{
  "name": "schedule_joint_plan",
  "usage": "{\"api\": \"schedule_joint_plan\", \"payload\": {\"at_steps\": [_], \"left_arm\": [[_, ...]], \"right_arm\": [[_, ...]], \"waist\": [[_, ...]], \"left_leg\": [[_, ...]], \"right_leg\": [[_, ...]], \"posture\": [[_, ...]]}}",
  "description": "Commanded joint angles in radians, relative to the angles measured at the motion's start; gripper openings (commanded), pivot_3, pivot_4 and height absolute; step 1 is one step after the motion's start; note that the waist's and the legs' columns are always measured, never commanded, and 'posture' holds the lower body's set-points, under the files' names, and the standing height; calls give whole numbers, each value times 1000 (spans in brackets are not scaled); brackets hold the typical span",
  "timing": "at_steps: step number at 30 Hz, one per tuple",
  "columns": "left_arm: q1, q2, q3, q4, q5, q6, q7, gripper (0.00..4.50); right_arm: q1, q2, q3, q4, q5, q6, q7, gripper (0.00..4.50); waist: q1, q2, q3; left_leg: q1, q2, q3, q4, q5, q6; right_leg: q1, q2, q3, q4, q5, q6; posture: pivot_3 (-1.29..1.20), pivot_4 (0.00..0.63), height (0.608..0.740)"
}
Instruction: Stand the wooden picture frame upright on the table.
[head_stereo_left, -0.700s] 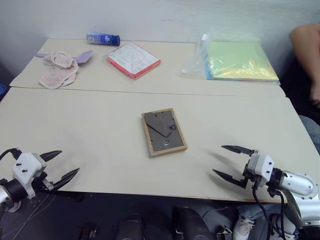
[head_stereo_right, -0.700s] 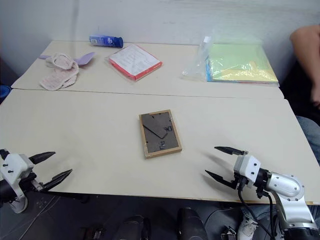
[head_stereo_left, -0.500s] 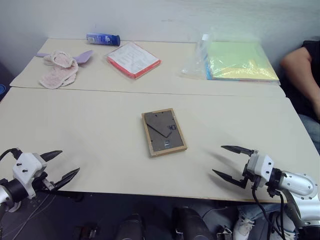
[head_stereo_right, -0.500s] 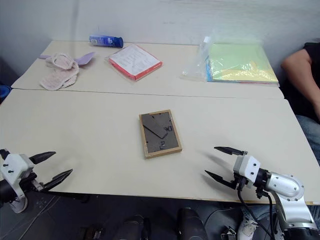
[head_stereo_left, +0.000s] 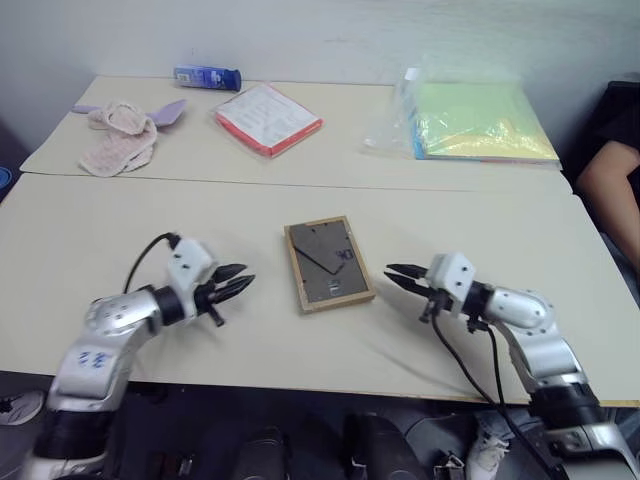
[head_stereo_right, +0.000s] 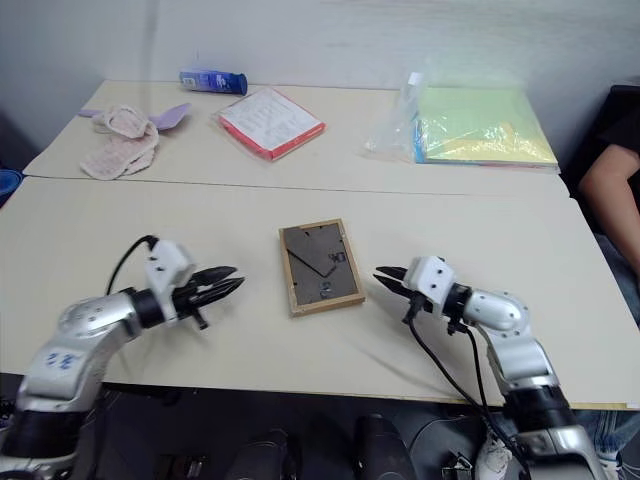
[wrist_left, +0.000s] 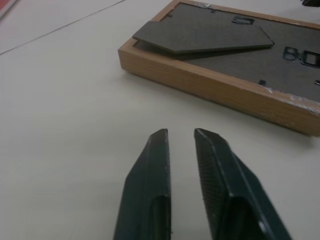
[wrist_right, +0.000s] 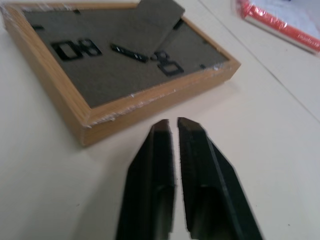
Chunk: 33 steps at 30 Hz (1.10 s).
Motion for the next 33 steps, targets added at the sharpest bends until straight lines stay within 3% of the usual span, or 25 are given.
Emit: {"api": "schedule_joint_plan", "payload": {"at_steps": [1, 7, 15, 21, 28, 31, 33], "left_arm": [[-75, -46, -72, 73, 60, 32, 35, 469], [-114, -78, -101, 112, 75, 34, 18, 469], [-72, -76, -47, 61, 40, 39, 7, 469], [-13, 4, 54, 2, -35, 143, -41, 469], [-71, 125, 237, -58, -478, 851, -163, 2594], [-206, 61, 279, 33, -488, 1076, -72, 3557], [-276, 30, 237, 121, -504, 1128, 4, 4194]], "right_arm": [[-45, 29, 22, 34, -22, -8, -8, 0], [-11, 36, 56, -64, -9, 30, 28, 0], [51, 34, 62, -225, -1, 154, 25, 0], [79, -3, 33, -245, 6, 192, 35, 0], [88, -46, 36, -277, 10, 193, 63, 0], [87, -46, 50, -295, -1, 209, 62, 0], [85, -42, 61, -307, -9, 223, 57, 0]], "waist": [[-1, 0, 0], [1, 0, 0], [-1, 0, 0], [0, 0, 0], [0, 0, 0], [10, 0, 0], [16, -1, 0]], "left_leg": [[0, 0, 0, 0, 0, 0], [0, 1, 0, 1, 0, 0], [0, 1, 0, 1, 0, -1], [0, 1, -1, 1, 0, -1], [0, 1, -1, 0, 0, 0], [-1, 0, -3, 1, 0, 0], [-1, -1, -3, 1, 0, 0]], "right_leg": [[0, 0, 0, 0, 0, 0], [0, 1, 0, 1, 0, 0], [-1, 0, 0, 1, 0, 0], [0, 0, 0, 1, 0, 0], [0, 0, 0, 1, 0, 0], [0, 0, 0, 1, 0, 0], [1, 0, 0, 1, 0, 0]], "posture": [[0, 150, 740], [0, 150, 740], [0, 150, 740], [0, 150, 740], [0, 150, 740], [0, 150, 740], [0, 150, 740]]}}
